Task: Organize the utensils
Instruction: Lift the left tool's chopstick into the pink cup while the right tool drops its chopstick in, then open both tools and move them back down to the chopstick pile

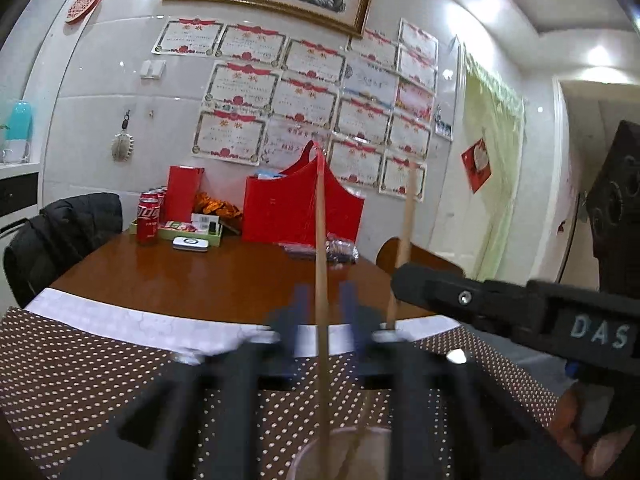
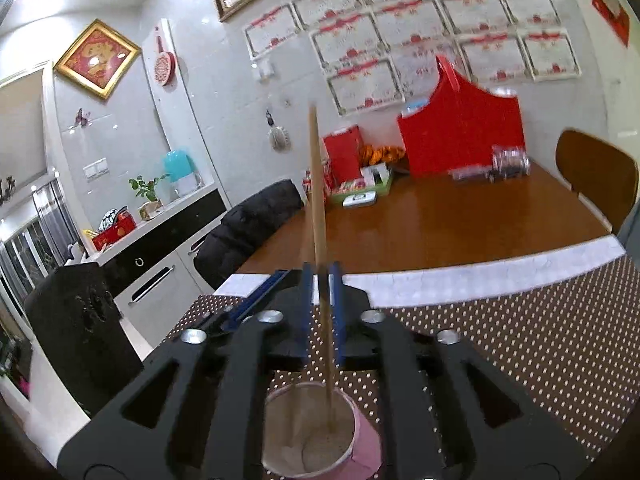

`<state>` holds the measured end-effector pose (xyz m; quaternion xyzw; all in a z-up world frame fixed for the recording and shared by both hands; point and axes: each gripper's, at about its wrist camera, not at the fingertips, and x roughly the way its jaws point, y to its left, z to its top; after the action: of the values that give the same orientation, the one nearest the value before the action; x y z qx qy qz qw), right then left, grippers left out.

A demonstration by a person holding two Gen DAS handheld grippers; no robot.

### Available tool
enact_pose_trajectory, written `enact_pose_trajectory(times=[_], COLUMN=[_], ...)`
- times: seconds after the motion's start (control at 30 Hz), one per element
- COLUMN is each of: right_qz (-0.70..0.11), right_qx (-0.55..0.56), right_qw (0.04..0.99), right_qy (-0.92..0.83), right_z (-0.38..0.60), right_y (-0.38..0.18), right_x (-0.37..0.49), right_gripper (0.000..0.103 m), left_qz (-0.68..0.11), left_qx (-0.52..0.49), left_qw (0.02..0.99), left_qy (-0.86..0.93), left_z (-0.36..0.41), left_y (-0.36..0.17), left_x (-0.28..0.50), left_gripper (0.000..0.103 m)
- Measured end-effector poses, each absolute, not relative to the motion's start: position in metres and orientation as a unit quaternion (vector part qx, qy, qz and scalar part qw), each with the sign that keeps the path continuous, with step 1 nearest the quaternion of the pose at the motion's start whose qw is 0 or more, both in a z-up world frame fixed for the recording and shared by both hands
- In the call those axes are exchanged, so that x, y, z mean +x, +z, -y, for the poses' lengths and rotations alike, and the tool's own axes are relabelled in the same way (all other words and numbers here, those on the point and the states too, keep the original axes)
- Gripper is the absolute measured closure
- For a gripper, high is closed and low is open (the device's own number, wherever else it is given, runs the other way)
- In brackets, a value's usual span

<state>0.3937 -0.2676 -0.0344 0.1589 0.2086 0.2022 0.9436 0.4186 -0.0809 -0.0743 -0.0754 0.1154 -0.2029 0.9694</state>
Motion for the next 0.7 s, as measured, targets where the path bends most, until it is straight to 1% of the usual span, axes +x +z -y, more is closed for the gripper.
enact_pose_trajectory(times=[0.03, 0.07, 0.1, 0.17, 0.2, 0.3, 0.37, 0.47, 0.7], right_qz=[-0.202, -0.191, -0.188, -0.179, -0.172, -0.164, -0.162, -0.160, -0.140], right_qx=[0.168, 0.177, 0.181, 0.194, 0.200, 0.209, 0.212, 0.213, 0.195], right_qw=[0.943, 0.944, 0.945, 0.945, 0.945, 0.947, 0.948, 0.950, 0.958], right_qy=[0.202, 0.201, 0.197, 0.195, 0.192, 0.181, 0.175, 0.165, 0.155], right_z=[0.271, 0.276, 0.279, 0.288, 0.292, 0.301, 0.304, 0.306, 0.308], right_y=[-0.034, -0.031, -0.027, -0.020, -0.016, -0.006, 0.000, 0.009, 0.036], right_x=[0.391, 0.387, 0.385, 0.380, 0.377, 0.371, 0.365, 0.355, 0.316], right_gripper=[0.011, 0.010, 0.010, 0.008, 0.006, 0.006, 0.006, 0.006, 0.006], left_qz=[-0.108, -0.101, -0.093, -0.088, -0.087, -0.091, -0.113, -0.144, -0.158], left_qx=[-0.073, -0.073, -0.071, -0.063, -0.058, -0.058, -0.061, -0.045, -0.025], left_qw=[0.972, 0.974, 0.975, 0.978, 0.980, 0.983, 0.982, 0.981, 0.983], left_qy=[-0.194, -0.190, -0.187, -0.178, -0.171, -0.150, -0.140, -0.124, -0.087], left_z=[0.078, 0.075, 0.072, 0.068, 0.067, 0.060, 0.055, 0.053, 0.040], left_y=[-0.070, -0.067, -0.061, -0.052, -0.047, -0.035, -0.029, -0.022, -0.009], left_x=[0.414, 0.411, 0.405, 0.398, 0.395, 0.382, 0.375, 0.362, 0.318], left_gripper=[0.043, 0.037, 0.035, 0.026, 0.024, 0.019, 0.015, 0.015, 0.015])
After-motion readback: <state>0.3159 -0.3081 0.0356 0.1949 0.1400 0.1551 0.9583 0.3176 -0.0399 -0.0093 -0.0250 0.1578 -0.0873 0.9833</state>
